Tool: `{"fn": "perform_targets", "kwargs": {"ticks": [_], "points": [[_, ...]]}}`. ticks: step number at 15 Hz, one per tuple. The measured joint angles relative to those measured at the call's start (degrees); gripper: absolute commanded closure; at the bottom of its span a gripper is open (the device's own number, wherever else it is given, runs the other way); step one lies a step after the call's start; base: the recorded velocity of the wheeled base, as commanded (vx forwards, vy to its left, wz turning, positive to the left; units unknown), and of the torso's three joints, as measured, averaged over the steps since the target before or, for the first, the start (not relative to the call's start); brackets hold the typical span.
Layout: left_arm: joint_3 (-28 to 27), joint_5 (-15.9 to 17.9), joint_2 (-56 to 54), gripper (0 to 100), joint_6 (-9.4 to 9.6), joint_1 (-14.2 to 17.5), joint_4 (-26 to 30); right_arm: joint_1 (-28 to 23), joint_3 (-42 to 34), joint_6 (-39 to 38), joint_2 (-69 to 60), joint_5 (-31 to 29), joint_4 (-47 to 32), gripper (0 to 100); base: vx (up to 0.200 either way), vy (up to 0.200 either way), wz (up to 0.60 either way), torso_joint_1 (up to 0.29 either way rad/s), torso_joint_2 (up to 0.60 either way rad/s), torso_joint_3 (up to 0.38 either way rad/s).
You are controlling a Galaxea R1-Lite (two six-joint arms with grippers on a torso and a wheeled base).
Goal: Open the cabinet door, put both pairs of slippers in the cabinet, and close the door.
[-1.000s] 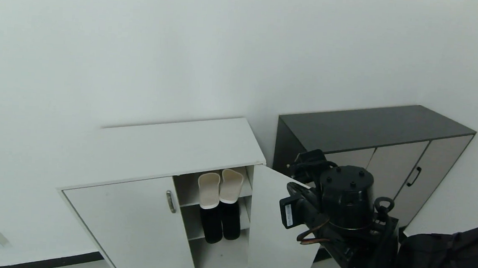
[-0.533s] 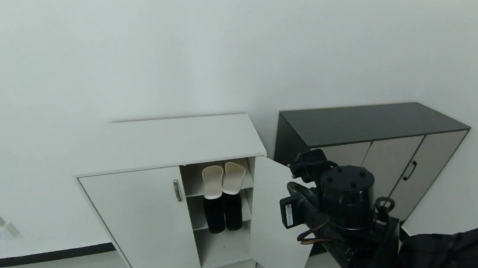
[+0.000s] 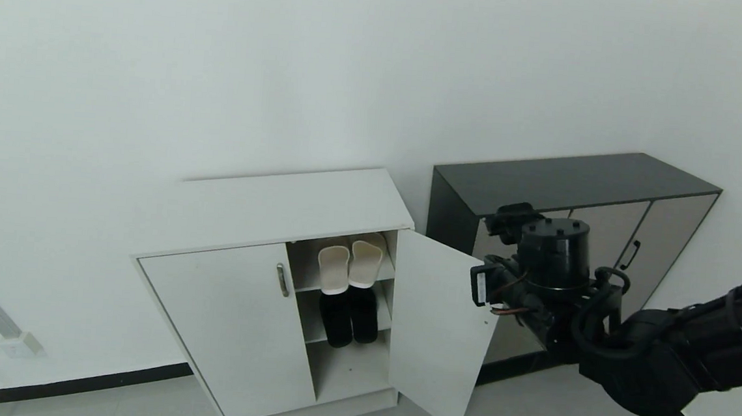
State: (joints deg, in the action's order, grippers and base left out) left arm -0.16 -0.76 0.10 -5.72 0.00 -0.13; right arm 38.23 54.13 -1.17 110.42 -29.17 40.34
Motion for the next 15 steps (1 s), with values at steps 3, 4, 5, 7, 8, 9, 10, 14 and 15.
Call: {"fn": "perform_targets", "kwargs": {"ticks": [3,4,5,7,8,9,10,14,15], "points": [[0.0,0.0,0.0,100,0.02,0.0,0.0,-5.2,10.4,-3.3,2.7,2.6,-11.3,100,0.000,0.000,0.00,0.000,0.00,0.000],[0.0,0.0,0.0,100,0.04,0.0,0.0,-6.6,13.8,-5.2,3.5,4.3,-15.4,100,0.000,0.000,0.00,0.000,0.00,0.000],[0.0,0.0,0.0,100,0.04,0.0,0.0,-7.7,17.0,-6.9,4.5,5.9,-18.4,100,0.000,0.000,0.00,0.000,0.00,0.000],[0.0,0.0,0.0,100,0.00,0.0,0.0,-9.7,22.4,-8.6,6.6,7.6,-21.3,100,0.000,0.000,0.00,0.000,0.00,0.000],[0.0,0.0,0.0,100,0.00,0.0,0.0,-11.0,24.9,-9.0,8.2,8.0,-21.7,100,0.000,0.000,0.00,0.000,0.00,0.000],[0.0,0.0,0.0,100,0.02,0.0,0.0,-12.0,27.0,-9.2,9.9,8.5,-21.7,100,0.000,0.000,0.00,0.000,0.00,0.000],[0.0,0.0,0.0,100,0.02,0.0,0.0,-12.9,29.1,-9.5,11.8,9.3,-21.8,100,0.000,0.000,0.00,0.000,0.00,0.000],[0.0,0.0,0.0,100,0.02,0.0,0.0,-15.8,35.9,-10.0,19.1,10.0,-21.8,100,0.000,0.000,0.00,0.000,0.00,0.000],[0.0,0.0,0.0,100,0.02,0.0,0.0,-16.1,37.1,-10.0,20.7,10.0,-21.8,100,0.000,0.000,0.00,0.000,0.00,0.000]]}}
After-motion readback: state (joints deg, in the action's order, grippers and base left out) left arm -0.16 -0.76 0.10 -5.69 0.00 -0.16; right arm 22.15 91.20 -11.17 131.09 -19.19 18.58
